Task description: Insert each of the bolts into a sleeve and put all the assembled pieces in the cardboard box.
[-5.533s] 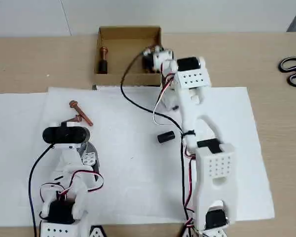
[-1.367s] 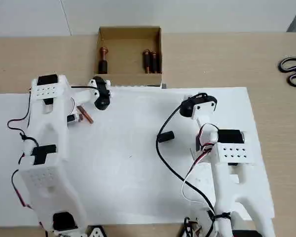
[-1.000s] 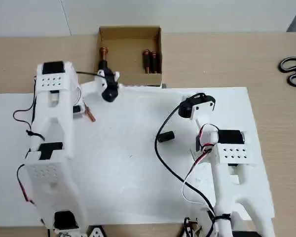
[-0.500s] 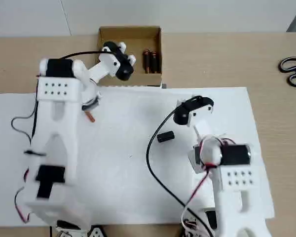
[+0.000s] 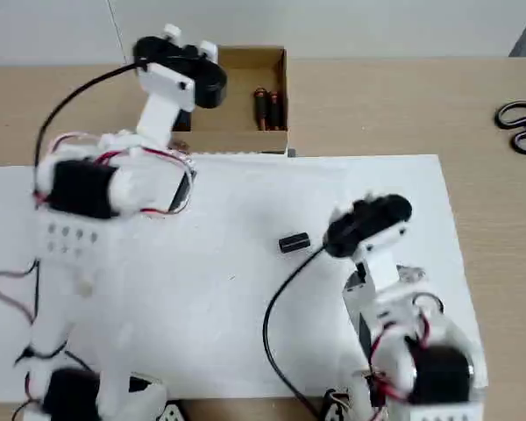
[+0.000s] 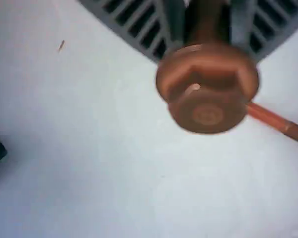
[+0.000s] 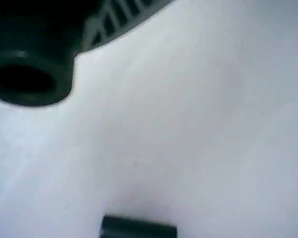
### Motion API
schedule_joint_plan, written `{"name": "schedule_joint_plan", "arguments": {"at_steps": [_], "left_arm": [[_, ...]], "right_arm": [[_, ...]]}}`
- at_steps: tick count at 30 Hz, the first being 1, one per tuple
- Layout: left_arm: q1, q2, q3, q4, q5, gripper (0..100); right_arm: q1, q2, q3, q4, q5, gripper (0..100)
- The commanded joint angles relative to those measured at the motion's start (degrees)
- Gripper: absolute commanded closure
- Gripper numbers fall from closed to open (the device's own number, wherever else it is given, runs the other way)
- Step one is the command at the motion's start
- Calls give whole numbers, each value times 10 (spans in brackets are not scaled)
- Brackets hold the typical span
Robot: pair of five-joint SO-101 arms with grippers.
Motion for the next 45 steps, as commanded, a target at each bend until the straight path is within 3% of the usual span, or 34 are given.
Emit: {"name": "schedule_joint_plan", "arguments": {"at_steps": [1,3,6,14,18,23,32,39,45], "left_arm": [[23,-70,35,10,4,994],[44,-103,90,10,14,994],[73,-151,161,-2,85,994],[74,-293,297,-33,256,994],[74,-367,373,-69,309,994],[74,-474,480,-155,356,994],[74,-621,641,-337,372,994],[74,-695,744,-492,464,994],[68,-744,859,-625,475,994]], "right_arm": [[4,-98,42,-29,-18,996],[3,-157,73,-46,-44,996],[-12,-223,112,-60,-50,996],[-124,-211,146,-79,-169,996],[-172,-211,164,-84,-184,996],[-179,-211,179,-145,-178,996],[-186,-211,283,-311,-137,996],[-253,-211,350,-408,-129,996],[-300,-211,388,-480,-129,996]]}}
